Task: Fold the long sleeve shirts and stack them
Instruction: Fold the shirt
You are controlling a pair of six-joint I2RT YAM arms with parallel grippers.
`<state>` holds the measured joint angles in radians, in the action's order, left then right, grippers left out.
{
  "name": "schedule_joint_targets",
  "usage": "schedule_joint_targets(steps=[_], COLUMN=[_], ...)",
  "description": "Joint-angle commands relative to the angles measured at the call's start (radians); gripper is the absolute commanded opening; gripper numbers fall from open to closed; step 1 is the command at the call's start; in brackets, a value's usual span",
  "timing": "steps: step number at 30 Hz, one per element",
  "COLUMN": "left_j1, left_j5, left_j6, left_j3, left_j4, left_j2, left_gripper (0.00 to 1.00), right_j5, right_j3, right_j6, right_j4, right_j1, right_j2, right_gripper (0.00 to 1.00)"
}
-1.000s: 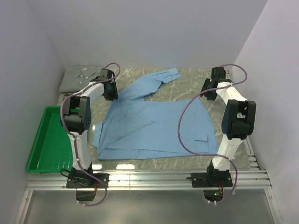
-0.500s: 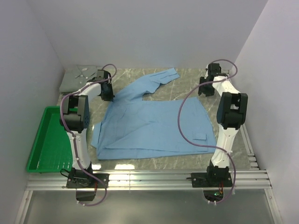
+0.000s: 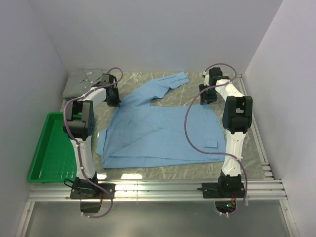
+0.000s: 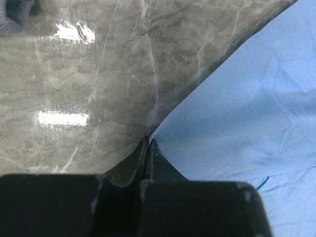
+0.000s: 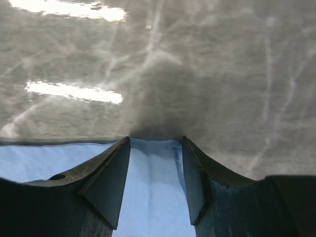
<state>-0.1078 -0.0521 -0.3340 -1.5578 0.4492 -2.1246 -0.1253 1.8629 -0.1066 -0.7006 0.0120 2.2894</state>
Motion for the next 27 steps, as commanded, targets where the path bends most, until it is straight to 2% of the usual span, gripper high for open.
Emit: schedule_joint_targets(steps=[1,8,10,11,12,17,27], left_j1=[0.002,0.01,0.014,0.017,0.017,0.022,0.04], left_j5=[-0.008,0.0,0.006,0.006,0.003,0.003,-0.008], left_j6=[0.016,0.015,0.013,0.013,0.013,0.033,0.055], left_j3=[0.012,0.024,0.03,0.03,0.031,0.039,0.103], left_j4=[-0.01,-0.015,-0.02,-0.02,-0.02,-0.03,-0.099], left_j2=[-0.044,-0.052,-0.055,-0.057,-0.057,-0.038,0.081], left_gripper=[0.01,0.0,0.0,0.0,0.01,0.01,0.0], right_j5=[-0.025,-0.01,0.024,0.032,0.045,0.073,0.116], right_j3=[0.039,0.035,0.039,0.048,0.051,0.027,-0.028], right_j6=[-0.028,-0.022,-0.027,-0.031,-0.034,-0.031,0.013], right_j4=[-0.014,-0.02,-0.026,-0.04,-0.046,-0.021,0.067], right_j1=[0.016,0.013,0.013,0.013,0.011,0.011,0.009], right_j2=[0.005,0.021,0.024,0.027,0.031,0.004,-0.143], right_gripper=[0.54,0.49,0.42,0.31,0.26,0.02,0.0])
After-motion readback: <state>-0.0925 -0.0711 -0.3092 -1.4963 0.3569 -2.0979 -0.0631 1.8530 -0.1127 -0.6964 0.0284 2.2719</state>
